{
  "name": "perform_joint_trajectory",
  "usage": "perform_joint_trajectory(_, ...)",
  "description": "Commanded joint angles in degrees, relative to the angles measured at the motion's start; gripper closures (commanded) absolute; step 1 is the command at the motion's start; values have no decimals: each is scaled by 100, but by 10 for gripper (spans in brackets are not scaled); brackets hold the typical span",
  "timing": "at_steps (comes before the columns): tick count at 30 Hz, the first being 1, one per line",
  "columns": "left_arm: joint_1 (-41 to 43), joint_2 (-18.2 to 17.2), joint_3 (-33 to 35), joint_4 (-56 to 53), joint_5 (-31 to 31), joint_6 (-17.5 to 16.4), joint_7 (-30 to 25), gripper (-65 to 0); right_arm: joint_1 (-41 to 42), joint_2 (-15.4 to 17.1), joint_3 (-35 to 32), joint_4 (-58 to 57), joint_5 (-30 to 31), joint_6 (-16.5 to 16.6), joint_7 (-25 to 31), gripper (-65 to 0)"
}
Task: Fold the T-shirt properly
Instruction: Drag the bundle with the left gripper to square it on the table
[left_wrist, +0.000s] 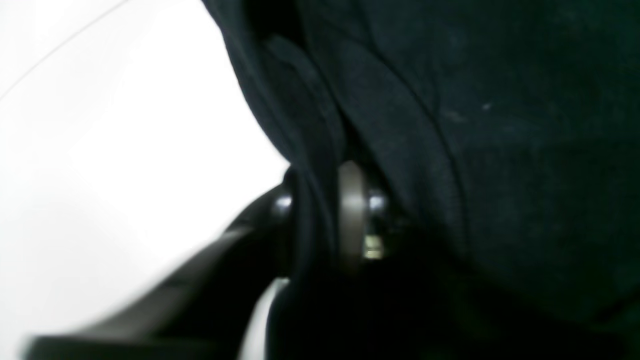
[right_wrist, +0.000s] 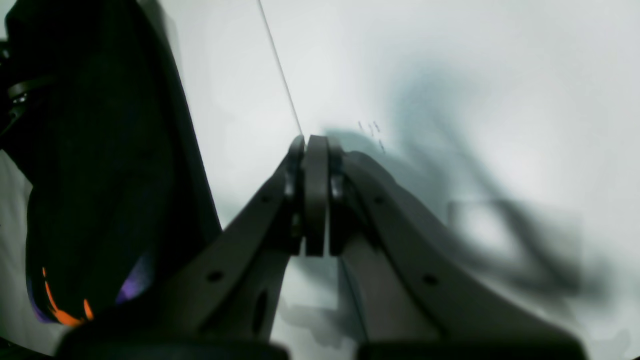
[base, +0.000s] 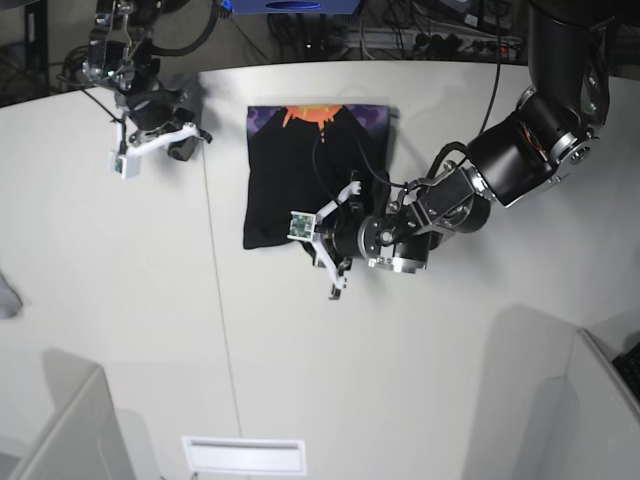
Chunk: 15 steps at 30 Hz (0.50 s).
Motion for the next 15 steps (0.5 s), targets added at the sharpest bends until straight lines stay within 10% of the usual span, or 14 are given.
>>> perform_joint_trajectory(1,-221,1,-41,73,-32,-52,-19,-283,8,34,30,80,61,36,89,0)
perform_joint_trajectory(7,-309,168,-586,55,-50,-52,-19,-574,17,42,-5,80,61,36,89,0)
perform_joint_trajectory(15,-309,362,-1615,152,-50,-52,-19,-587,26,69,-5,80,61,36,89,0)
